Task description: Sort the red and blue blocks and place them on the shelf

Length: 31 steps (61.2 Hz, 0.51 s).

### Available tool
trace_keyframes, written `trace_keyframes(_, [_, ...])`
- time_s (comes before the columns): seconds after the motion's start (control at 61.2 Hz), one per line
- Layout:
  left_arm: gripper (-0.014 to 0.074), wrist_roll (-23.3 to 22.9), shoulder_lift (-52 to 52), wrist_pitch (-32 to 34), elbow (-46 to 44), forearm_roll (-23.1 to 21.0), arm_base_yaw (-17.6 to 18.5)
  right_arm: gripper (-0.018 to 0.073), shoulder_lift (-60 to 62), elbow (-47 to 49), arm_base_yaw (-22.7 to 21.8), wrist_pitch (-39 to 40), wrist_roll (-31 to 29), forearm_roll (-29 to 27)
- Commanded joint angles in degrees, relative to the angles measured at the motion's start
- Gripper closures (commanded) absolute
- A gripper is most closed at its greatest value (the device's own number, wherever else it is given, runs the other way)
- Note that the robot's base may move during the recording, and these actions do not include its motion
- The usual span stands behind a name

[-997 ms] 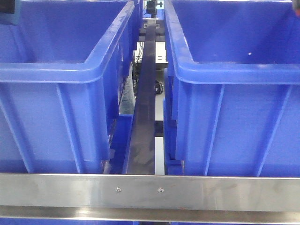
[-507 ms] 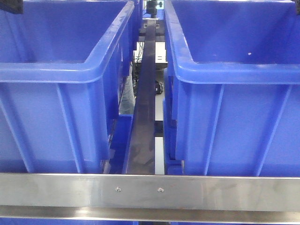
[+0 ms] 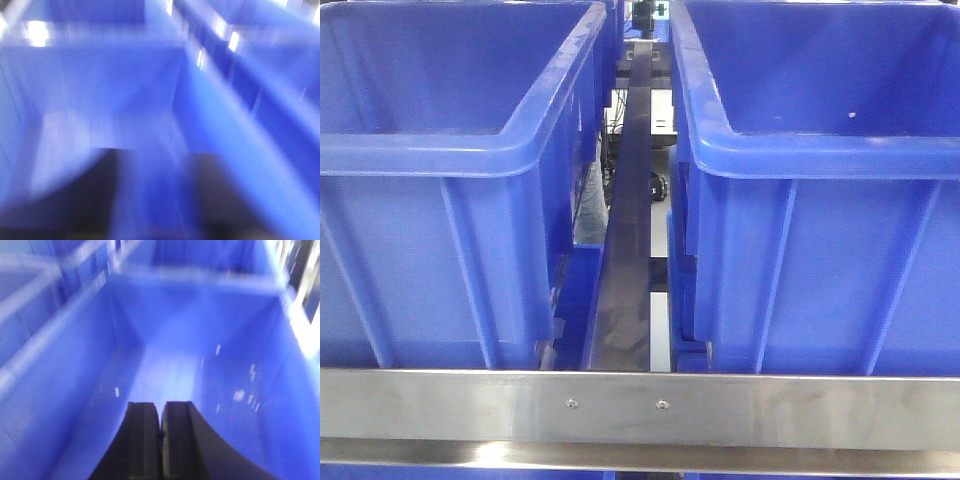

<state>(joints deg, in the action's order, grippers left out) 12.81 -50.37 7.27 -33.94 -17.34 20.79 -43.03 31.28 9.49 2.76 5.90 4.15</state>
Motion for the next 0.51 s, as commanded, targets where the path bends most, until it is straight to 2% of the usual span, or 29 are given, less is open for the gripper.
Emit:
trace_keyframes(0.0, [0.0450,-0.1,2.8,4.9,-2.1,-0.3,0.5,0.0491,2.9,2.1,-0.3,4.2,-0.3,-0.2])
trace_keyframes(0.196, [0.0475,-0.1,3.9,5.4,-2.1,-0.3,0.5,0.0491,4.6,2.1,-0.3,6.1,-0.3,-0.3])
trace_keyframes(0.409, [0.0474,-0.1,4.5,5.1,-2.1,-0.3,0.3,0.0491,4.6,2.1,-0.3,4.1,-0.3,-0.6])
trace_keyframes(0.49, [0.0474,0.0,5.3,4.5,-1.8,-0.3,-1.5,0.0491,4.6,2.0,-0.3,2.7,-0.3,-0.6])
